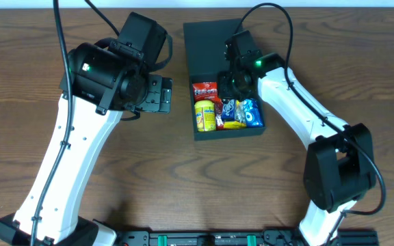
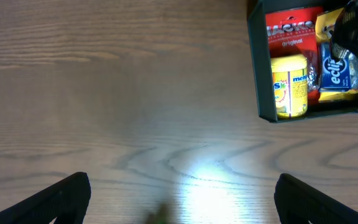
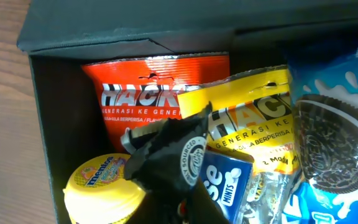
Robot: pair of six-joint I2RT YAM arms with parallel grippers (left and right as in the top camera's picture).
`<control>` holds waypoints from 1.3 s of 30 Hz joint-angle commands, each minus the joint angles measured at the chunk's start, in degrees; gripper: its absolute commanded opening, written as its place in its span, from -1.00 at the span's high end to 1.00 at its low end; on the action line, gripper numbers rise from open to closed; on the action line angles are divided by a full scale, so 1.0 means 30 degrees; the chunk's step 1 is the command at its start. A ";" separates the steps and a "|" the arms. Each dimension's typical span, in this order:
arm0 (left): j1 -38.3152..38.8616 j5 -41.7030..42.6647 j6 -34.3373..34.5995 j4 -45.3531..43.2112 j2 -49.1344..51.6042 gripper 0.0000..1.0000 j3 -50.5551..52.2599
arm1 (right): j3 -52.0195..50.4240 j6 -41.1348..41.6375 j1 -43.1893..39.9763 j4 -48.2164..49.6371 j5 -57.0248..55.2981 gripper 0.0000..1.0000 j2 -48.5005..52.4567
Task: Pack container
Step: 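Carry the Mars bar into the box and release it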
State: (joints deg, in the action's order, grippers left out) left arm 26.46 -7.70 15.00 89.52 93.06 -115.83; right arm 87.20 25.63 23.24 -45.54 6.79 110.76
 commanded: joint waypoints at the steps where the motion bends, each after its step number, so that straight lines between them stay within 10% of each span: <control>1: -0.0066 0.0029 0.0146 -0.0066 0.0087 -0.91 0.0080 | 0.0036 0.0160 0.0175 0.0036 0.0102 0.59 0.0073; 5: -0.0066 0.0022 0.0138 -0.0066 0.0087 -0.90 0.0080 | 0.0036 0.0153 0.0175 -0.0073 0.0109 -0.10 0.0073; 8: -0.0066 -0.0044 0.0146 -0.0087 0.0087 -0.91 0.0080 | 0.0044 0.0029 0.0197 -0.0189 0.0131 -0.98 -0.0044; 17: -0.3198 0.0583 -0.0321 -0.1865 0.0087 -0.90 0.0080 | 0.0044 -0.1974 0.0153 -0.0736 0.0175 -0.98 -0.4182; 27: -1.2466 1.3493 -0.3949 -0.7155 0.1574 -0.90 0.2710 | 0.0044 -0.2994 -0.0277 -0.4962 -0.4131 -0.99 -0.9763; 34: -1.0936 2.0990 -0.3891 -1.2014 0.7074 -0.90 0.4306 | 0.0044 -0.3359 -0.0277 -0.6732 -0.5493 -0.99 -1.0681; 39: -0.9136 2.1099 -0.1406 -1.6116 1.0389 -0.90 0.4306 | 0.0036 -0.3351 -0.0277 -0.7621 -0.6178 -0.99 -1.0673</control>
State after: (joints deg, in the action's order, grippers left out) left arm -3.07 50.98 6.79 43.81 121.49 -102.76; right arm 87.29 16.56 22.72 -67.88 -8.99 79.33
